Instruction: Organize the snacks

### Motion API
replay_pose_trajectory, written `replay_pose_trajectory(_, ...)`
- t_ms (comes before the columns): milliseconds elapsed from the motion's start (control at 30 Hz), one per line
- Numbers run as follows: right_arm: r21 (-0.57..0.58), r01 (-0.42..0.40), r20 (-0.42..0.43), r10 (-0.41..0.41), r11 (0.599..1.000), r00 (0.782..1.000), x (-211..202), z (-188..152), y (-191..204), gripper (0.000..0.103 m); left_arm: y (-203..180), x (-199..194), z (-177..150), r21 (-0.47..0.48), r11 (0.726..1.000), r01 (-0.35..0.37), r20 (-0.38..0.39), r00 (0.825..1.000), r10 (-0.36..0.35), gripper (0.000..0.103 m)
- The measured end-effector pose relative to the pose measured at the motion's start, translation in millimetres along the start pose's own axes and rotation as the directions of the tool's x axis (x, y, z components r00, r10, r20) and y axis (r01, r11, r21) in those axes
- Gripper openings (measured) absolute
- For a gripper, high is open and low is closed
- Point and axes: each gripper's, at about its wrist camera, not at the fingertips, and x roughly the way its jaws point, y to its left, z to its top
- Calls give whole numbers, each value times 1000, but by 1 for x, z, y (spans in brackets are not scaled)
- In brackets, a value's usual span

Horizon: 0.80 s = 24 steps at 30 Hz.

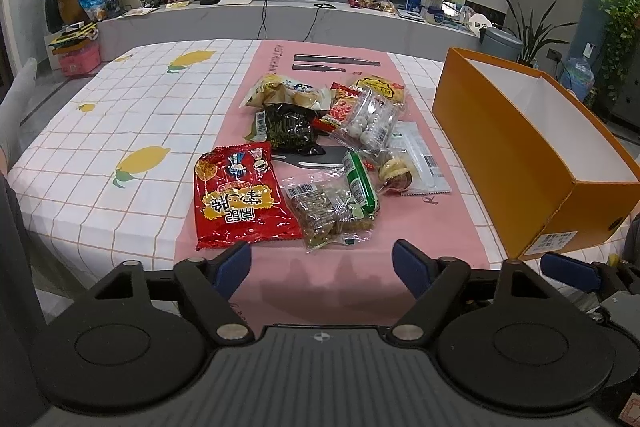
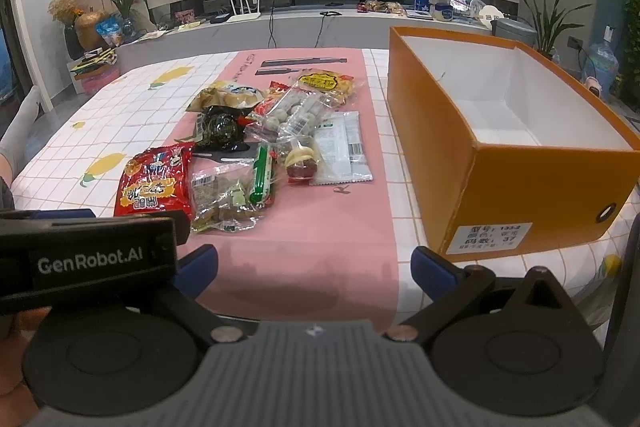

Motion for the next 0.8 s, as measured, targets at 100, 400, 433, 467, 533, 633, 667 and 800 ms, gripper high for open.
replay_pose_trajectory(100,-24,-5,13,6,1000,1000,-4,3,1,100,4,-4,3,9,1000,9,32,999,-9,91)
replay_pose_trajectory(400,-76,59,117,-50,995,992,-26,53,-20,100,38,-14,40,-52,998,-19,135,991,26,92)
replay_pose_trajectory(433,-84,60,127,-49,995,991,-27,61,-22,100,43,-13,44,-67,998,-11,133,991,20,92)
replay_pose_trajectory(467,-96,61,137,-48,993,989,-27,67,-23,100,47,-10,48,-75,997,-9,134,991,19,92)
replay_pose_trajectory(533,-118,52,150,-34,992,988,-23,79,-24,100,53,-4,58,-47,998,-30,138,990,36,92)
replay_pose_trajectory(633,-124,-21,131,38,992,991,-8,89,-22,100,60,10,70,16,995,-101,154,983,97,92)
replay_pose_trajectory(667,-118,-49,118,63,992,991,0,90,-20,100,64,16,72,27,992,-120,153,982,115,92)
replay_pose_trajectory(800,-146,-143,39,150,979,988,35,84,-6,100,77,43,82,60,985,-165,119,980,157,92)
